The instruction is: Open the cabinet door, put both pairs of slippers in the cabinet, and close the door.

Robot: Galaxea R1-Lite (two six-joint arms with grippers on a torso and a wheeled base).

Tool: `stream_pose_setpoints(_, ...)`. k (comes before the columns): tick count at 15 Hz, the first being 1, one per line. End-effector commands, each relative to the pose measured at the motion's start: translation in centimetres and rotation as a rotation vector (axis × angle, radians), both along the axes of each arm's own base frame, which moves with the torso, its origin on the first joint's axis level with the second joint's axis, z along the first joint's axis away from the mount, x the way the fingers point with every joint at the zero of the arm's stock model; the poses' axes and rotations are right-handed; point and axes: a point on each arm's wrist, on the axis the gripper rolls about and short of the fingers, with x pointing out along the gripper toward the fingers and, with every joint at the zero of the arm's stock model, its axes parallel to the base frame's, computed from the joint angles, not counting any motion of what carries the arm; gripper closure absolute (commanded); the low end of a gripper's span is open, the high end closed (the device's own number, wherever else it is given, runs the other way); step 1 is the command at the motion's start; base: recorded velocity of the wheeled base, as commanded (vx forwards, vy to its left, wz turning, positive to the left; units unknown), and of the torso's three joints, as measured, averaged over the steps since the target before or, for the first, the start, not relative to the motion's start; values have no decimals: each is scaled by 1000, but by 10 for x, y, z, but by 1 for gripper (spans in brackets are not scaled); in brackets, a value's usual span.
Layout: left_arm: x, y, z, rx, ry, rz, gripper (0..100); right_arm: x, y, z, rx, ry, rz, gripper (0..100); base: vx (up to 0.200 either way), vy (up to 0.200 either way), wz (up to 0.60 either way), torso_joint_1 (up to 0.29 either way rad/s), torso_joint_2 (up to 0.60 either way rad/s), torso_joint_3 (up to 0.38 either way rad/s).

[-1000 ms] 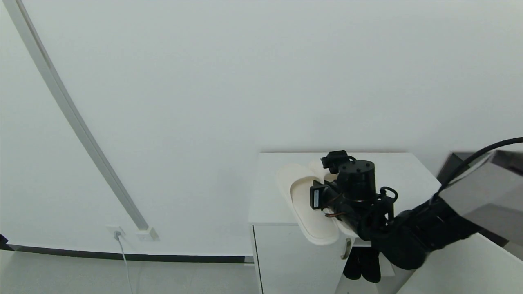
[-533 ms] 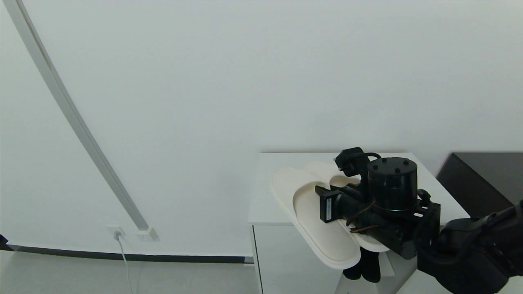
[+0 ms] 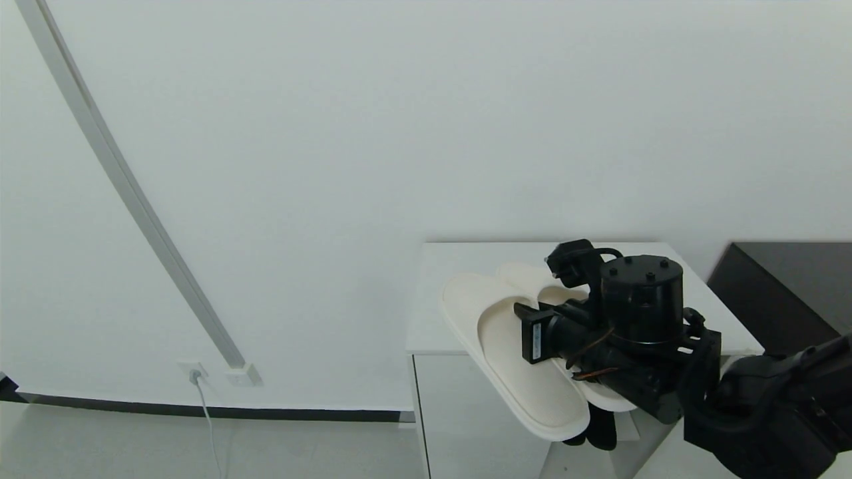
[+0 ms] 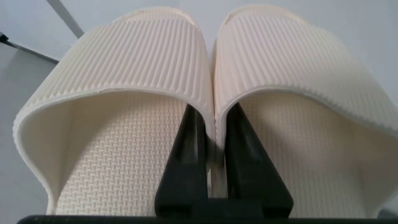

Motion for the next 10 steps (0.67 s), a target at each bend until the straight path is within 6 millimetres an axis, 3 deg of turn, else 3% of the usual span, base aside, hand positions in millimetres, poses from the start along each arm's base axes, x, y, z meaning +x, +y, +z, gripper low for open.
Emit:
stream_pose_setpoints(1, 0, 0, 0, 0, 2, 1, 100, 0, 0, 1, 1, -3, 0, 100, -200, 0, 0, -22, -2, 7)
stream_pose_setpoints(3, 0, 0, 0, 0, 2, 1, 100, -3, -4, 0, -8, 2, -4, 100, -200, 0, 0, -5, 2, 5)
stream_pose_setpoints(5, 0, 0, 0, -2, 0, 1, 100, -12, -21, 7, -14, 5, 4, 100, -200, 0, 0, 5, 2, 2)
stream_pose_setpoints(7, 0, 0, 0, -2, 2, 1, 100, -21, -37, 15, -43, 24, 33, 100, 0, 0, 0, 0, 0, 0)
stream_pose_setpoints(10, 0, 0, 0, -2, 0, 1, 100, -31, -45, 22, -57, 47, 51, 100, 0, 0, 0, 0, 0, 0)
